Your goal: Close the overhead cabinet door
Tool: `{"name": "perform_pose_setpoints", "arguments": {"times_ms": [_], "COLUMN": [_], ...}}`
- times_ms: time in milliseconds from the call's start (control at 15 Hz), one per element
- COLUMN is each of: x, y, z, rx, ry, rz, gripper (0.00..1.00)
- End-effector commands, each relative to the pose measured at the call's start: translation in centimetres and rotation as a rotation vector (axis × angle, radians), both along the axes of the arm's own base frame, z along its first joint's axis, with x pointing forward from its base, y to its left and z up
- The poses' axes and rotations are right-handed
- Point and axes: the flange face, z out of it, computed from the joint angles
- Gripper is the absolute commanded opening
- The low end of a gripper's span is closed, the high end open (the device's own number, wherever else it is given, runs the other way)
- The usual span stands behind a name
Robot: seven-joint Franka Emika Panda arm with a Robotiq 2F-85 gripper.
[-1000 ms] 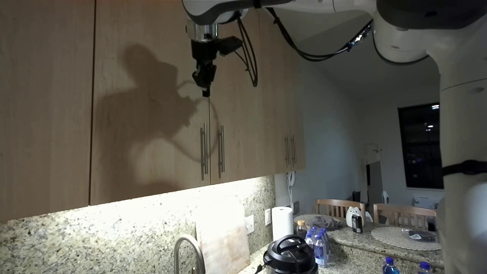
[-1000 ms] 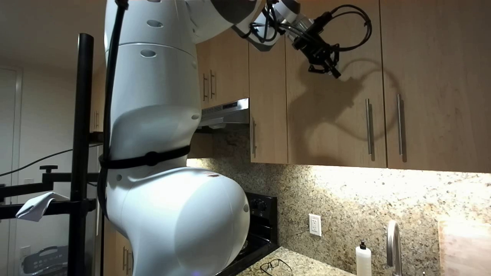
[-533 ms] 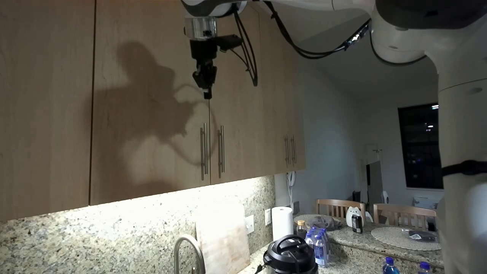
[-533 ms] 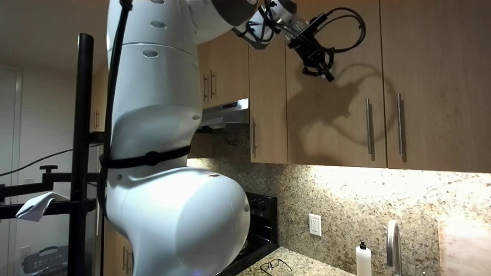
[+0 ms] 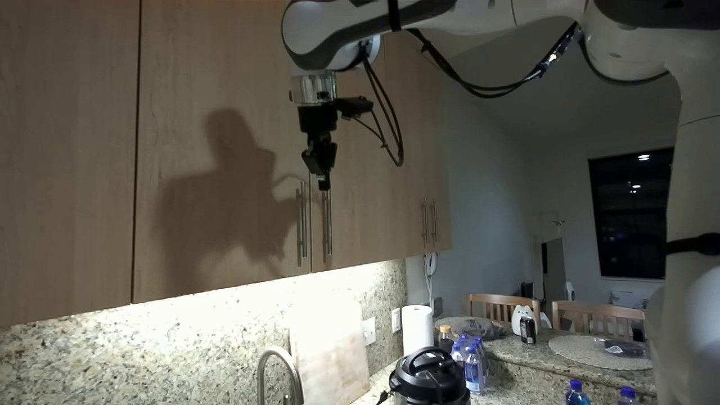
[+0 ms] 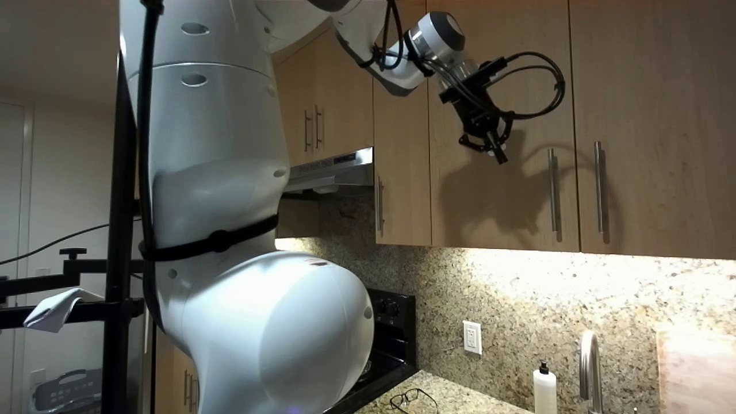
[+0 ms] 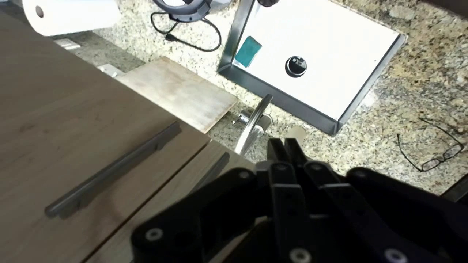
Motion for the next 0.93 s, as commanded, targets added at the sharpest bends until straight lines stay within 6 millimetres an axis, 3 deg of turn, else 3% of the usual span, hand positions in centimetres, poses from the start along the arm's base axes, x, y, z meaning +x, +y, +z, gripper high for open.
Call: {"name": "perform_pose_setpoints", "arguments": {"times_ms": [0, 67, 133, 533, 867], "x": [-2.6, -3.0, -3.5, -6.7, -8.9], "y": [-2.5, -3.0, -3.5, -6.0, -7.5], "z": [-3.8, -4.6, -5.5, -9.8, -12.3], "rx": [0.062, 0.073, 0.090, 0.162, 0.218], "ry": [0.022, 0.035, 0.048, 0.108, 0.126], "rz": [-0.053, -0.063, -0.075, -0.156, -0.212], "gripper": [0.06, 0.16, 0.32, 0.68, 0.98]}}
